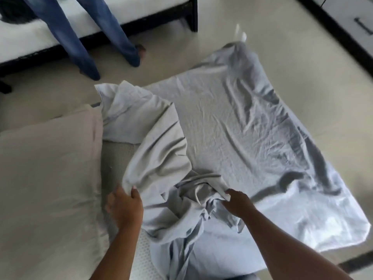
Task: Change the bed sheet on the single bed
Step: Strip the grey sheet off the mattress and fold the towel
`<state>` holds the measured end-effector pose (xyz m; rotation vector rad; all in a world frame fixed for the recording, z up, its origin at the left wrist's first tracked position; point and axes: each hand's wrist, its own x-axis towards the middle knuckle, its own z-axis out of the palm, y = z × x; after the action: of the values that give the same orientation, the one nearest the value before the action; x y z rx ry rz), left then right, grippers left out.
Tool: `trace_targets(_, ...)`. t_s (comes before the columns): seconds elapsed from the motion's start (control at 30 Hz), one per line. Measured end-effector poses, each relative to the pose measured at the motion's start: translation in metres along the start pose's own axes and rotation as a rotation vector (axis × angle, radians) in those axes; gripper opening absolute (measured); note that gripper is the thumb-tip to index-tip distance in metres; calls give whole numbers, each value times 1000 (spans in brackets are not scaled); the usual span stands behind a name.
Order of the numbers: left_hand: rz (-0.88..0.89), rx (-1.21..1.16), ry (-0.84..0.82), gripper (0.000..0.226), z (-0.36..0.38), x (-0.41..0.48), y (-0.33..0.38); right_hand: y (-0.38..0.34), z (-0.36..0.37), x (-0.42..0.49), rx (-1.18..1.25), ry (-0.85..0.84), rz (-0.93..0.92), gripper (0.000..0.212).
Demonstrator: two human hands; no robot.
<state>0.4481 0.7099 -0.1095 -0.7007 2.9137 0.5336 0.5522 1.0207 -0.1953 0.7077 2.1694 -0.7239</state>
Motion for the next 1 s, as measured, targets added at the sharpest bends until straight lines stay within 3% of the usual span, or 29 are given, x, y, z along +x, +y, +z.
trace_targets(0.1,196,106,-21,50,29,-39,5,8,17,16,92,-19,73,65)
trace_targets(0.2,378,117,-287,60,65,-91,15,8,23,19,130,-47,61,37)
trace_targets(0.27,393,129,-481,75,85,-123,18,9,13,13,222,-74,44,22)
trace_targets(0.37,361,210,-645,94,94,-158,26,11,-19,-11,820,-136,118,32)
trace_targets(0.43,334,236,-633,100,92,-171,33,16,-44,-36,1222,-293,136,39)
trace_targets(0.53,352,299,-580,109,88,-178,42,21,-81,-69,1457,-364,89,42)
trace_targets(0.7,453,287,-481,98,89,-180,49,27,-131,-115,1652,-492,-27,53)
trace_targets(0.8,497,263,-523,103,79,-176,58,15,-155,-145,1763,-557,-63,30)
trace_targets(0.87,467,231,-541,106,73,-174,63,10,-164,-157,1802,-604,-69,27)
trace_targets(0.93,461,195,-510,87,62,-169,70,8,-169,-164,1791,-662,-192,31)
trace_targets(1.0,459,118,-468,43,56,-162,77,5,-174,-170,1832,-636,-346,40)
